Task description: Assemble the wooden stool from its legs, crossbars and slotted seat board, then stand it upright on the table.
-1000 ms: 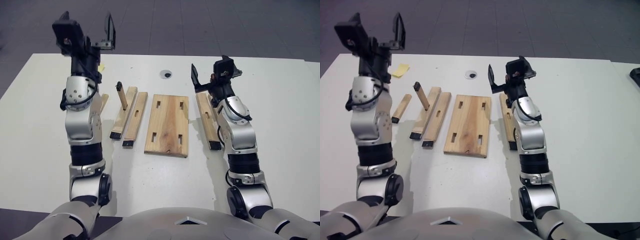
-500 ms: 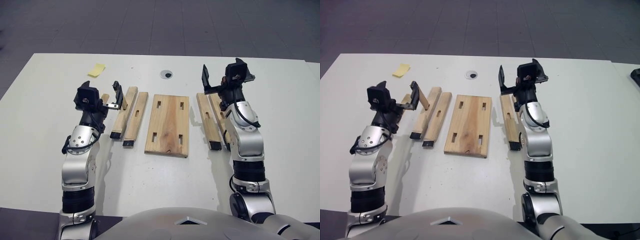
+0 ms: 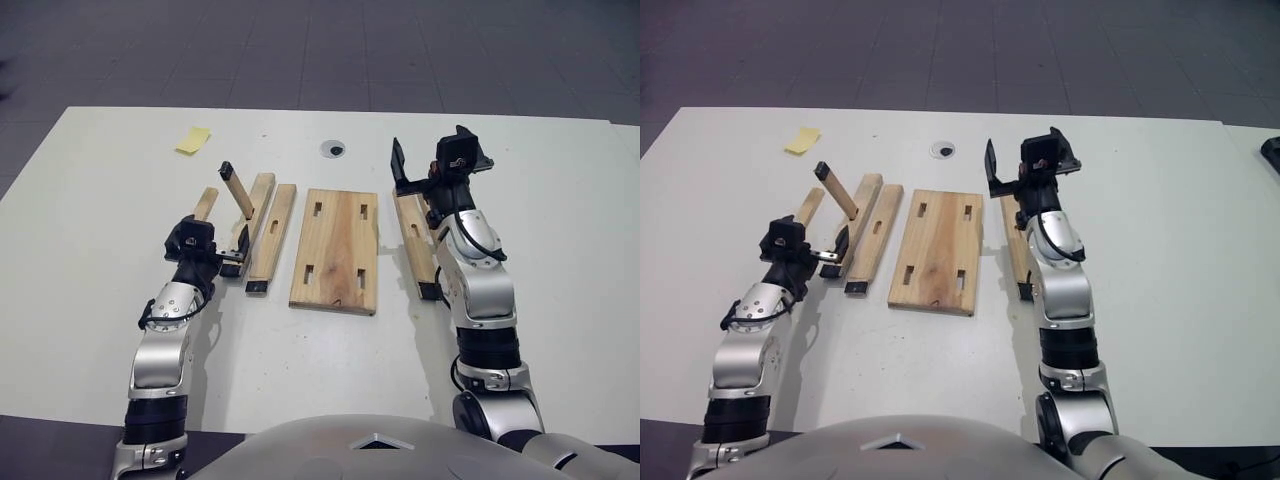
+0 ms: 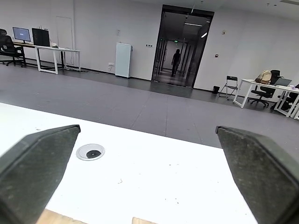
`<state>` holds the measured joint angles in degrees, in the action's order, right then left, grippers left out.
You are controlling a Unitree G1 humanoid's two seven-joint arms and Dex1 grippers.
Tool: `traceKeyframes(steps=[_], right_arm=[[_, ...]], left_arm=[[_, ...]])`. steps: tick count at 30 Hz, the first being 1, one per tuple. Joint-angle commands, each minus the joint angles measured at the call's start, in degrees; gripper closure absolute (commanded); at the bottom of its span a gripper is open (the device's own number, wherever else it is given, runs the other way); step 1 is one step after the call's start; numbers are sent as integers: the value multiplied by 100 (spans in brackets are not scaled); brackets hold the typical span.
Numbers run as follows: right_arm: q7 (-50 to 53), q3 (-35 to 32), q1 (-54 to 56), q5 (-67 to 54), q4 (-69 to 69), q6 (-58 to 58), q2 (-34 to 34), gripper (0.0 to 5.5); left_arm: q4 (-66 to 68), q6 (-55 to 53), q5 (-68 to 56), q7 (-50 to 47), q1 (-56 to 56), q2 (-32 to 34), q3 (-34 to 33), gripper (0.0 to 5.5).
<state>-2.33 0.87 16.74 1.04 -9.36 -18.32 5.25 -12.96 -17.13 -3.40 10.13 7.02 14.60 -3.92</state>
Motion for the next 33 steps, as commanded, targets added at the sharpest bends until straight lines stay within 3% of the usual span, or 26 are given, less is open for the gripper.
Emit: traceKeyframes(steps=[1,14,26,33], right_arm=[[3,-4,-69,8,-155,-139,-4,10],[-215,47,166,-71,-94,-220,19,10],[-210,29,139,-25,-298,-353,46,10],[-123,-65,200,-117,-346,-447,-40,10]], left_arm=[[20,-122,143,29,170,49,112,12],[140,-596,300,-67,257,-46,340,18],[207,-2160,37,469,-207,220,521,220],[525,-2124,40,571,-500,358,487,327]])
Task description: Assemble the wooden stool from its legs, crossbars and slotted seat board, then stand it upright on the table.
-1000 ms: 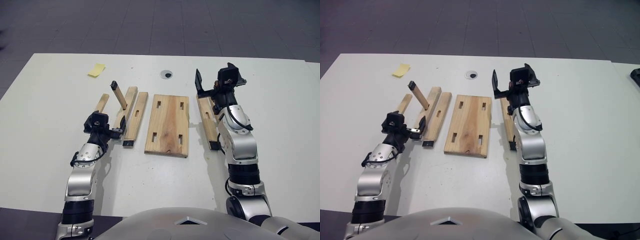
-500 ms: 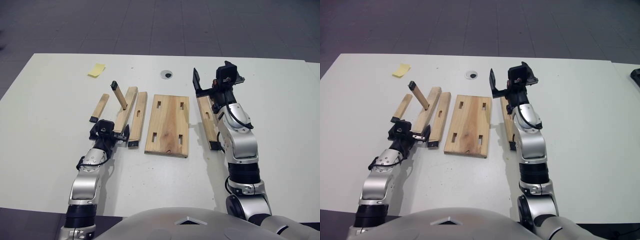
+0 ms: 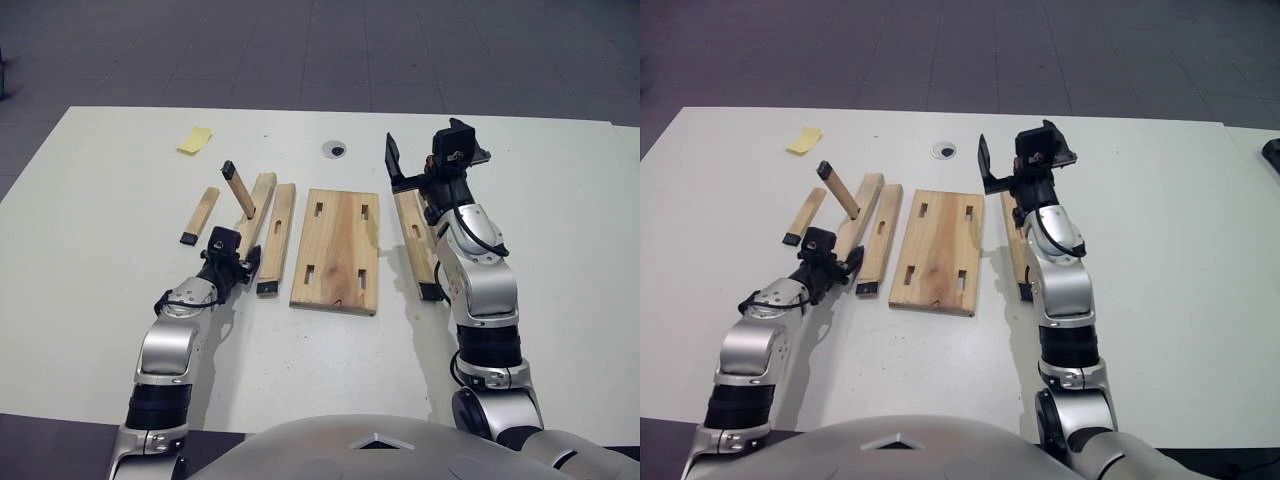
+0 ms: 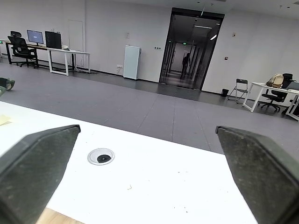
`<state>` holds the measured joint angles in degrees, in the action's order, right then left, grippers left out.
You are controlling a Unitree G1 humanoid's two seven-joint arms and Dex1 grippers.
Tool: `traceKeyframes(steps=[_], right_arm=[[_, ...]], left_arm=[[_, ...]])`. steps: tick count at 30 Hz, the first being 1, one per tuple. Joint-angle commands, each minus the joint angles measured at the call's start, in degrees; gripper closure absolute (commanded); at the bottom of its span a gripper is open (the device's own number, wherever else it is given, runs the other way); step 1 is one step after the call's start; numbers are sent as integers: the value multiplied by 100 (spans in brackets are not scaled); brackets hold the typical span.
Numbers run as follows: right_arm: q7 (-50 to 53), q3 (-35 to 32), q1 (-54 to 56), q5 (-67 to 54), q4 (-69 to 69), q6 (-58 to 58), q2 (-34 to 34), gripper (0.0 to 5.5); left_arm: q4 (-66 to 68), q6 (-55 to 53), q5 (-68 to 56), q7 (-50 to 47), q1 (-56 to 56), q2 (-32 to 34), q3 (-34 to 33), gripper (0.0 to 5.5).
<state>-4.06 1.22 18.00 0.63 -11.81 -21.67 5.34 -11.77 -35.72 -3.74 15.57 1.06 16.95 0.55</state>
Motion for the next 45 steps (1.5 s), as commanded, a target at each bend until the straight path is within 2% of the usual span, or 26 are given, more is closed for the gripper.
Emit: traceKeyframes(steps=[1,5,13,20,26,44,45], right_arm=[[58,-141,87,-133,-107,-136,-80,10],[54,-411,184,-608,-91,-295,-334,10],[34,-1330,815,-2472,-193,-980,-904,10],[59,-1763,1842,-3928,-229,-1564,-835,10],[-44,-1892,2433,-4700,57,-1734,-741,10],[86,-1774,2822,-4933,738,-1738,-525,10],[103,-1799,2839,-4956,735,-1746,-506,26]], left_arm=[[435,-188,86,42,63,134,51,341],[444,371,92,-91,-216,40,-93,341],[42,1488,-198,-536,-1333,-428,-550,341],[-536,2073,-62,43,-1880,-280,60,341],[-379,2459,-26,517,-2166,-301,576,341],[-273,2868,96,943,-2381,-303,1055,341],[-262,2881,109,942,-2372,-292,1068,341]])
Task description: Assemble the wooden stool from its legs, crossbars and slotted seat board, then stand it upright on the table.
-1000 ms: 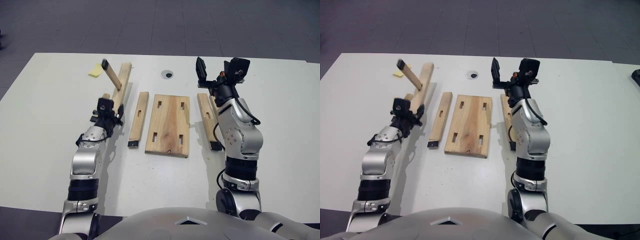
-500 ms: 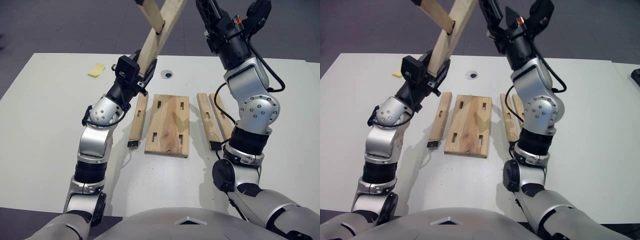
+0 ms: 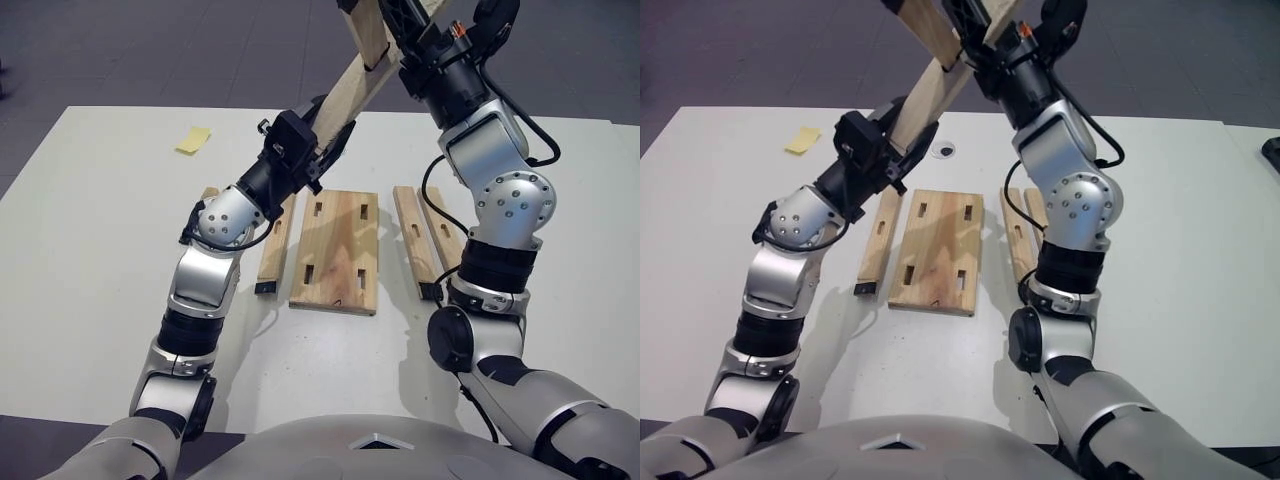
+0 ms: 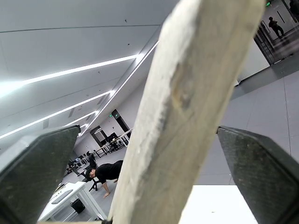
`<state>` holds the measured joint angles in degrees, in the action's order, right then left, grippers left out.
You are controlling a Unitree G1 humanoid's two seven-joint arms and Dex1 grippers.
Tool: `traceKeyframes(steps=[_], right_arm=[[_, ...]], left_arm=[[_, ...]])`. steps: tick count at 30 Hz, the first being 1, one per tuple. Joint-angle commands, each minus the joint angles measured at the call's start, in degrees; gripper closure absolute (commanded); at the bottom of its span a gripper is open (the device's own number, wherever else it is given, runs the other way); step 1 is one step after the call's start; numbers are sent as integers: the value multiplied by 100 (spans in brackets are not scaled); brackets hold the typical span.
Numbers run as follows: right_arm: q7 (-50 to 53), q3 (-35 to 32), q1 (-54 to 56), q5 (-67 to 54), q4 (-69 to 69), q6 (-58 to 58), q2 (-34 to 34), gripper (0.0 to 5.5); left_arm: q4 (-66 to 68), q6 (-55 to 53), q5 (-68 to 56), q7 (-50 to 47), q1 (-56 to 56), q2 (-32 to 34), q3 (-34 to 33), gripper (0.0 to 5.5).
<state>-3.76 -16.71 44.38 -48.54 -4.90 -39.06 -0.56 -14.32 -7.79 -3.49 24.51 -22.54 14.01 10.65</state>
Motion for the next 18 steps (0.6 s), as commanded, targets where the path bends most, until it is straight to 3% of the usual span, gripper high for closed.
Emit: traceKeyframes(steps=[1,18], right_arm=[[96,-39,198,-74,17,-25,112,37],[458,-443,-207,-1105,-424,-648,546,323]], left_arm=[[12,106,96,56,-15,15,72,341],[276,356,175,215,-116,79,101,341]])
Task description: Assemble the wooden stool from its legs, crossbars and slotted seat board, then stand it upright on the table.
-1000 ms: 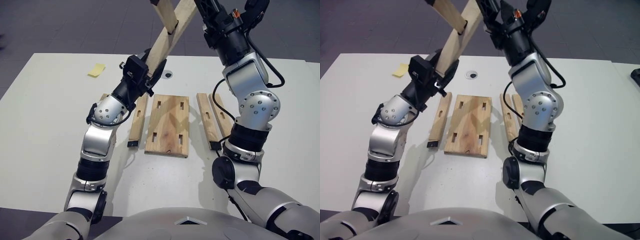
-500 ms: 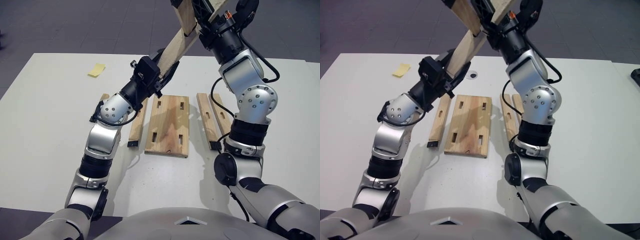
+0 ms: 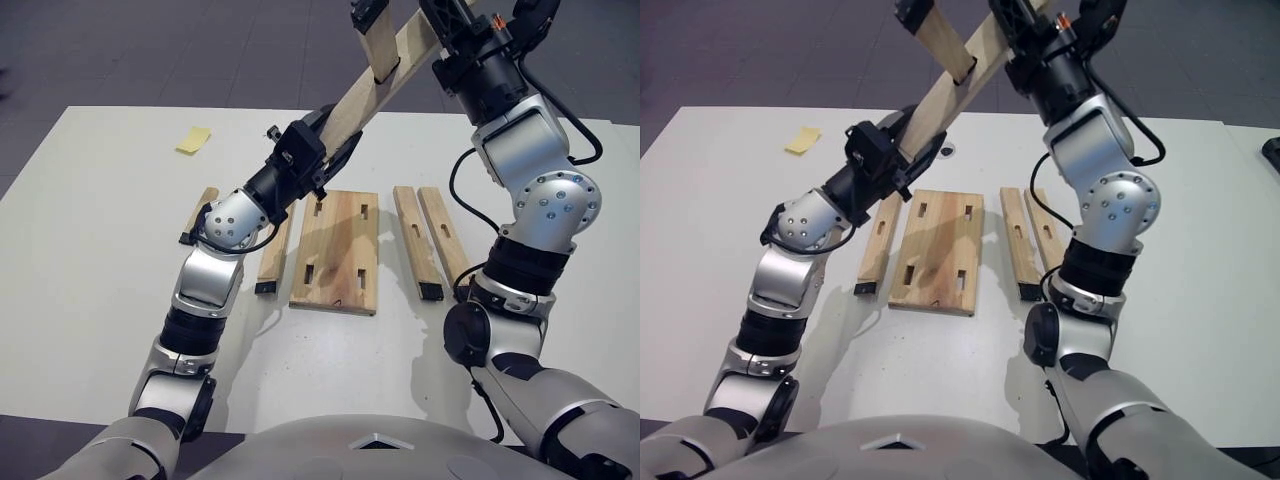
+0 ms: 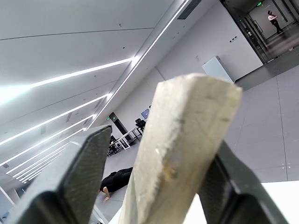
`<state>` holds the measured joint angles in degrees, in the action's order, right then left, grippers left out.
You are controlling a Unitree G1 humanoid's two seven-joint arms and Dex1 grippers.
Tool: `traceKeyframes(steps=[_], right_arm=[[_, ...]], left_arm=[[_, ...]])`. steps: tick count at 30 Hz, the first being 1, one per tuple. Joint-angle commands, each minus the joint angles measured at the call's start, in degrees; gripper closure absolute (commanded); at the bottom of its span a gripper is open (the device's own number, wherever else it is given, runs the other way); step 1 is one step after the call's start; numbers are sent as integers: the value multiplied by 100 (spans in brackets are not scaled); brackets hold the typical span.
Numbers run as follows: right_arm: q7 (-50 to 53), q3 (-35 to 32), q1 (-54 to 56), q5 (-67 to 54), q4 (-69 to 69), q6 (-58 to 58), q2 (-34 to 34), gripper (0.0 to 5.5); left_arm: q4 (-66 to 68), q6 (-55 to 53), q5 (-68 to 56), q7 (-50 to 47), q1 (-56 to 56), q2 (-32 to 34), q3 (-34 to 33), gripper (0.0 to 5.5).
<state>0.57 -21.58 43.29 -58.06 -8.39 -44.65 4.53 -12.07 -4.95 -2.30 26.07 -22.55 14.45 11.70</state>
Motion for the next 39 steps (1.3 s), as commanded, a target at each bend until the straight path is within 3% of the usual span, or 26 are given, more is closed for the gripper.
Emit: traceKeyframes(steps=[1,7,20,21,39], right_arm=[[24,64,-121,-170,-81,-85,32,343],[22,86,-218,-277,-103,-55,17,416],[81,368,-660,-433,-969,248,-13,441],[61,436,-692,-352,-1048,295,13,442],[204,379,-764,364,-961,1535,-180,451]], left_arm=[[59,68,55,64,-118,32,-2,341],[93,90,63,126,-132,46,16,341],[402,195,130,404,-267,175,70,341],[434,197,128,421,-291,182,67,304],[243,256,500,989,87,547,745,21]])
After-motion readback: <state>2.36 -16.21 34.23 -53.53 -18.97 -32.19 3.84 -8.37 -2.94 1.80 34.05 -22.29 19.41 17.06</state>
